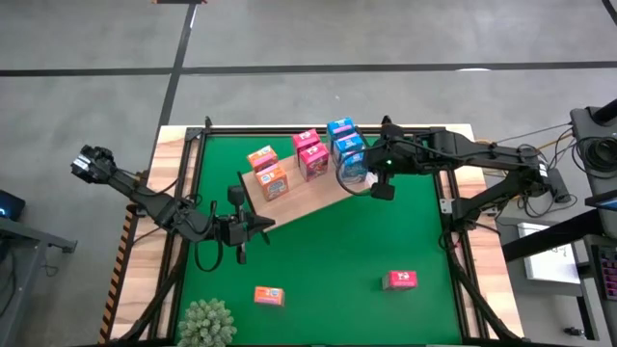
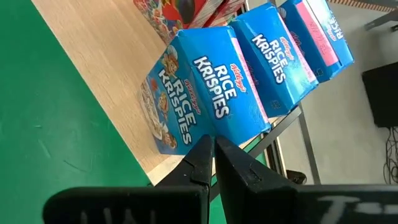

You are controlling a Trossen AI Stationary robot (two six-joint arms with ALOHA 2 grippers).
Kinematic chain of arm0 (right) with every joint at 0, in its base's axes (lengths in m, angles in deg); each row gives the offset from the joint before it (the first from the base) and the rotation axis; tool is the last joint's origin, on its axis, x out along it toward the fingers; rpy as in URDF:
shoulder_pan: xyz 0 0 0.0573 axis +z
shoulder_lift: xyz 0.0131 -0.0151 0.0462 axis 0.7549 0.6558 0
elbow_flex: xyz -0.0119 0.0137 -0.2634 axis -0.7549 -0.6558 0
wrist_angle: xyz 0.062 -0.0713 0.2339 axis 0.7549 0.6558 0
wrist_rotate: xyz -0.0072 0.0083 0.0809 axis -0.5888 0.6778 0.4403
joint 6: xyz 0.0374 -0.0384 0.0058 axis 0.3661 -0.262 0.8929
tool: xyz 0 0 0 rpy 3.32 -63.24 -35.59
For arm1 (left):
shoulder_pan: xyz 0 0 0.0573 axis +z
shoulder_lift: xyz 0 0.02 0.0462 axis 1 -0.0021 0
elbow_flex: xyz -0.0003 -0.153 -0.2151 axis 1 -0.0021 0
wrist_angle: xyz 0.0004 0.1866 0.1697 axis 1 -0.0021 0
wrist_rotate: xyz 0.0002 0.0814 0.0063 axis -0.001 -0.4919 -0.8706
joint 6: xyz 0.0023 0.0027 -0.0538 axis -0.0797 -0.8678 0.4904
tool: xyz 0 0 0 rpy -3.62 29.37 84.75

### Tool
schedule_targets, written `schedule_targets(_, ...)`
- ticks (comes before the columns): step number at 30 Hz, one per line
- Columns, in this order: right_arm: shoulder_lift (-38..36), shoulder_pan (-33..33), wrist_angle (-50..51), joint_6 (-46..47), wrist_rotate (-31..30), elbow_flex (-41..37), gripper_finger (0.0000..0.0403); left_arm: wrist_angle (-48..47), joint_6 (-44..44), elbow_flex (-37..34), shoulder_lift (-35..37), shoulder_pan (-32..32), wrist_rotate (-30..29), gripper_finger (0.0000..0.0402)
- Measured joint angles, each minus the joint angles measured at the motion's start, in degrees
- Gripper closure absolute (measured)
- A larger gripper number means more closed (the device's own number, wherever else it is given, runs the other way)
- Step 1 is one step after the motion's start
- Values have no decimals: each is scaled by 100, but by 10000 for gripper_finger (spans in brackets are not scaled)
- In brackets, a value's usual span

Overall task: Stack cereal on shelf
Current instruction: Put the blue cereal box on the shelf aligned with other blue cereal boxes

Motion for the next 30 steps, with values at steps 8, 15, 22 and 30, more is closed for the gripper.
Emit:
schedule_targets(8,-31,39,-572,264,104,164,394,1,0,0,0,1,0,402)
schedule_targets(15,140,37,-1655,212,108,129,394,2,0,0,0,0,0,402)
schedule_targets(22,559,37,-1789,-46,108,125,394,-2,0,0,-2,0,0,402)
schedule_targets(30,591,37,-1505,-87,109,122,394,-4,0,0,0,0,0,402)
